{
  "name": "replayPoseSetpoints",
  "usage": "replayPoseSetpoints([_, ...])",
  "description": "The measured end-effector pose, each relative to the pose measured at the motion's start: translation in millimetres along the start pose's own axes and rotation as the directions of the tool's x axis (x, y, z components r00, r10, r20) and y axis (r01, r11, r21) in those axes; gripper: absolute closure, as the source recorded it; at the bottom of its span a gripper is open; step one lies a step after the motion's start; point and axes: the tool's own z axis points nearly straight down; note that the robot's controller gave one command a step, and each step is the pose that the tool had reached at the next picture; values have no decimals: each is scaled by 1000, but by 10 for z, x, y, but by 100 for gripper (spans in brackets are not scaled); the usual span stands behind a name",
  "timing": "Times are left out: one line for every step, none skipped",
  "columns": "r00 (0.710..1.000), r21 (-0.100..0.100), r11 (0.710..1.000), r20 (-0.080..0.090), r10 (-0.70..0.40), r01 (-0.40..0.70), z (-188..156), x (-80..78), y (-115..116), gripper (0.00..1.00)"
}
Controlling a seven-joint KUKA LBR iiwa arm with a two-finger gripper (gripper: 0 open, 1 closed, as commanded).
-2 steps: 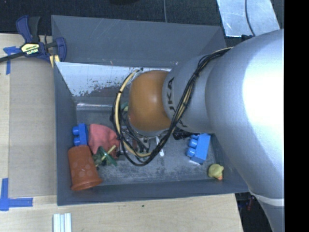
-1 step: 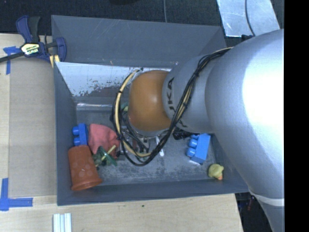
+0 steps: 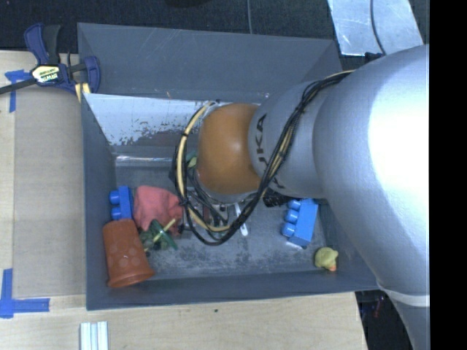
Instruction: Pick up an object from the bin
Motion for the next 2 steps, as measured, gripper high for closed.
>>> replayPoseSetpoints([1000, -1, 1000, 2, 18, -18, 5, -39, -34, 100])
replayPoseSetpoints([997, -3, 997, 5, 80, -80, 0, -62, -65, 100])
